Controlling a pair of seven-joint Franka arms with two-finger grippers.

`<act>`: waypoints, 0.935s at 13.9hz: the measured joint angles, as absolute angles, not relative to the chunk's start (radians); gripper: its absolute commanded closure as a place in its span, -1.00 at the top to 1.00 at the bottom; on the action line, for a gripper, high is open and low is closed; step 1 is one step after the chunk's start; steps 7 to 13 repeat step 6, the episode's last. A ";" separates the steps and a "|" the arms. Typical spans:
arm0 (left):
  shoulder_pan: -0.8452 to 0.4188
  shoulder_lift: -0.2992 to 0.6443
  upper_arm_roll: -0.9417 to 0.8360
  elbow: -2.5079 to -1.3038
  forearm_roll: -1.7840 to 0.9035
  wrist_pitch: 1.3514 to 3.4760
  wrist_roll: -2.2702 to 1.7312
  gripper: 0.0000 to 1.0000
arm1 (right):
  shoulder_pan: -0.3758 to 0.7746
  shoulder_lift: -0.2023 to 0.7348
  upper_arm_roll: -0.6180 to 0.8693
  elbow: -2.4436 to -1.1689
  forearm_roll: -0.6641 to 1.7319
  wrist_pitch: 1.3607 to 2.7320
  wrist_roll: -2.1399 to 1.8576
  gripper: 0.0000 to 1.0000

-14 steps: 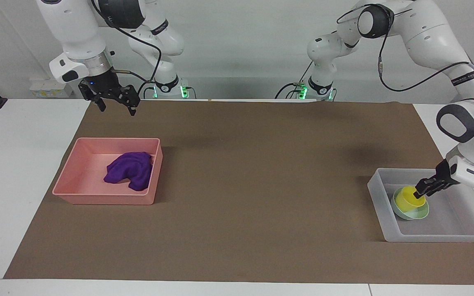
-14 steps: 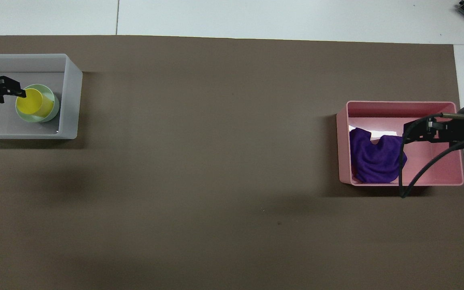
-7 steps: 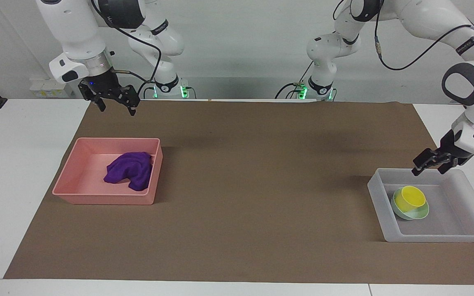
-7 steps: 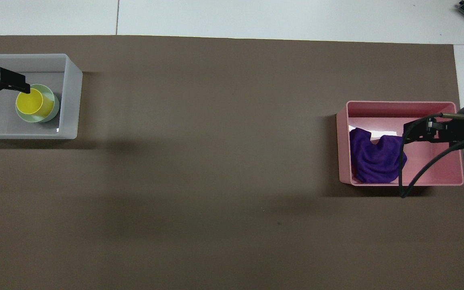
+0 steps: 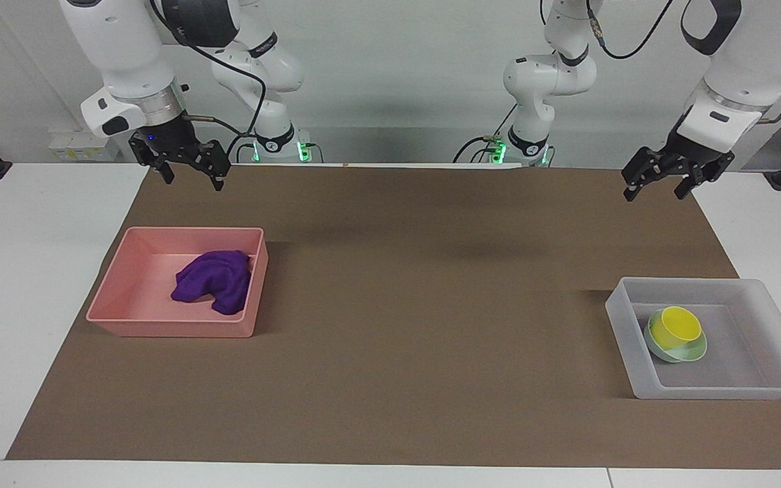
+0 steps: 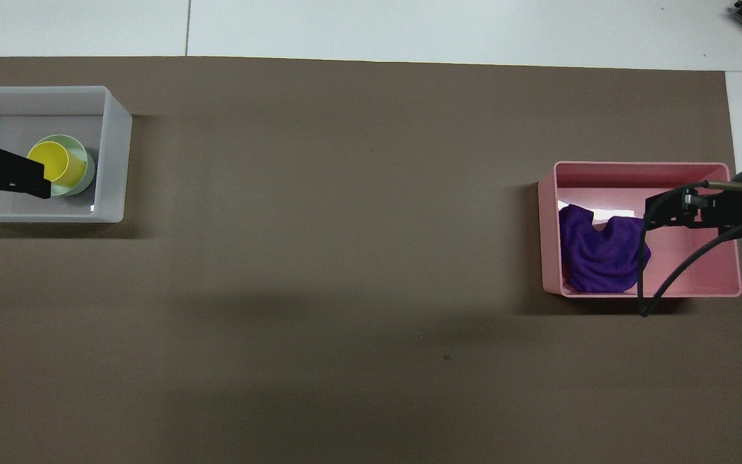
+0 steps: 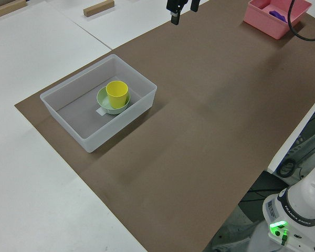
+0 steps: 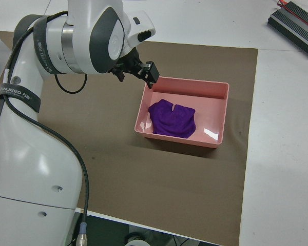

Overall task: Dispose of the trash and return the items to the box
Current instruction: 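Release the yellow cup in the clear box and hold the left gripper there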

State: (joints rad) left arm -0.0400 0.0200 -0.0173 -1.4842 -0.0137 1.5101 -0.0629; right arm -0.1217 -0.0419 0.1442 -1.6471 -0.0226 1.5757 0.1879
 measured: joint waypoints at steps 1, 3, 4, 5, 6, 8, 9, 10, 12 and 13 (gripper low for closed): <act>-0.067 0.005 0.008 -1.499 -0.014 1.506 -0.063 1.00 | -0.122 -0.042 0.144 -1.647 -0.023 1.576 0.188 1.00; -0.087 -0.002 0.026 -1.515 -0.014 1.505 -0.063 1.00 | -0.122 -0.042 0.144 -1.647 -0.023 1.576 0.188 1.00; -0.087 -0.002 0.027 -1.518 -0.014 1.505 -0.063 1.00 | -0.122 -0.042 0.144 -1.647 -0.023 1.576 0.188 1.00; -0.087 -0.002 0.029 -1.519 -0.014 1.505 -0.063 1.00 | -0.122 -0.042 0.144 -1.647 -0.023 1.576 0.188 1.00; -0.087 -0.002 0.031 -1.520 -0.014 1.505 -0.063 1.00 | -0.122 -0.042 0.144 -1.647 -0.023 1.576 0.188 1.00; -0.087 -0.002 0.031 -1.520 -0.014 1.505 -0.063 1.00 | -0.122 -0.042 0.144 -1.647 -0.023 1.576 0.188 1.00; -0.087 -0.002 0.031 -1.520 -0.014 1.505 -0.063 1.00 | -0.122 -0.042 0.144 -1.647 -0.023 1.576 0.188 1.00; -0.087 -0.002 0.031 -1.520 -0.014 1.505 -0.063 1.00 | -0.122 -0.042 0.144 -1.647 -0.023 1.576 0.188 1.00; -0.087 -0.002 0.031 -1.520 -0.014 1.505 -0.063 1.00 | -0.122 -0.042 0.144 -1.647 -0.023 1.576 0.188 1.00; -0.087 -0.002 0.031 -1.520 -0.014 1.505 -0.063 1.00 | -0.122 -0.042 0.144 -1.647 -0.023 1.576 0.188 1.00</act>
